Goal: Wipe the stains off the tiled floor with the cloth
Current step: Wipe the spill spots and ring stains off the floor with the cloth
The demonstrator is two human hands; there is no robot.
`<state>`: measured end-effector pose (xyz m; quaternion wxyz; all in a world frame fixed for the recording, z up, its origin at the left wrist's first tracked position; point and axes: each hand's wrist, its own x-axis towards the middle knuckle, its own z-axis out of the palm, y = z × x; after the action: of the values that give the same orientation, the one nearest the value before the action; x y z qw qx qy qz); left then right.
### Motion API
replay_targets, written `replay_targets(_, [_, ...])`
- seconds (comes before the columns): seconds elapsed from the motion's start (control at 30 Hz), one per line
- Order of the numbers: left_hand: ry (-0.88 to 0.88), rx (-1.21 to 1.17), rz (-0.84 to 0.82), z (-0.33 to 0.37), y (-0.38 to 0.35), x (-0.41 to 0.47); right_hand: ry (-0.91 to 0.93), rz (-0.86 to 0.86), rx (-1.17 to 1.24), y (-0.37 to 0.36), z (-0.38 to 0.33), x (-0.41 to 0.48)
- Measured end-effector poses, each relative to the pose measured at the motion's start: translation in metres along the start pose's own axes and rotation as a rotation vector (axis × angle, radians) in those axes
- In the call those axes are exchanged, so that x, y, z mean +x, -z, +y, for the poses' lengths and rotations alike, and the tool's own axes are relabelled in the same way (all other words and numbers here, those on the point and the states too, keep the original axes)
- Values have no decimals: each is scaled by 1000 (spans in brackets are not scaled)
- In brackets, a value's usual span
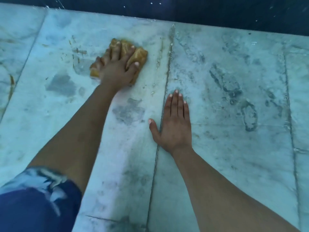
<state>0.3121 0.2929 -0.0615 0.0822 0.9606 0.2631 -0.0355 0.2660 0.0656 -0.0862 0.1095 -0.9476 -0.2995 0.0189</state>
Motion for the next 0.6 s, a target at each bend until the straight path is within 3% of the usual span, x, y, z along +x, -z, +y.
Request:
replay_targets(0.13, [-181, 56, 8, 38, -17, -44, 1, 3, 21, 0, 0, 2])
replay_targets(0.23, [-280, 75, 2, 2, -20, -93, 2, -1, 25, 1, 0, 1])
replay_targets(0.37, [-54, 74, 9, -59, -10, -78, 2, -8, 25, 0, 1, 1])
replay_targets(0.5, [197, 0, -22, -45, 1, -12, 5, -11, 8, 1, 0, 1])
replay_targets(0.6, [129, 3, -44, -12, -1, -8, 6, -8, 13, 3, 0, 2])
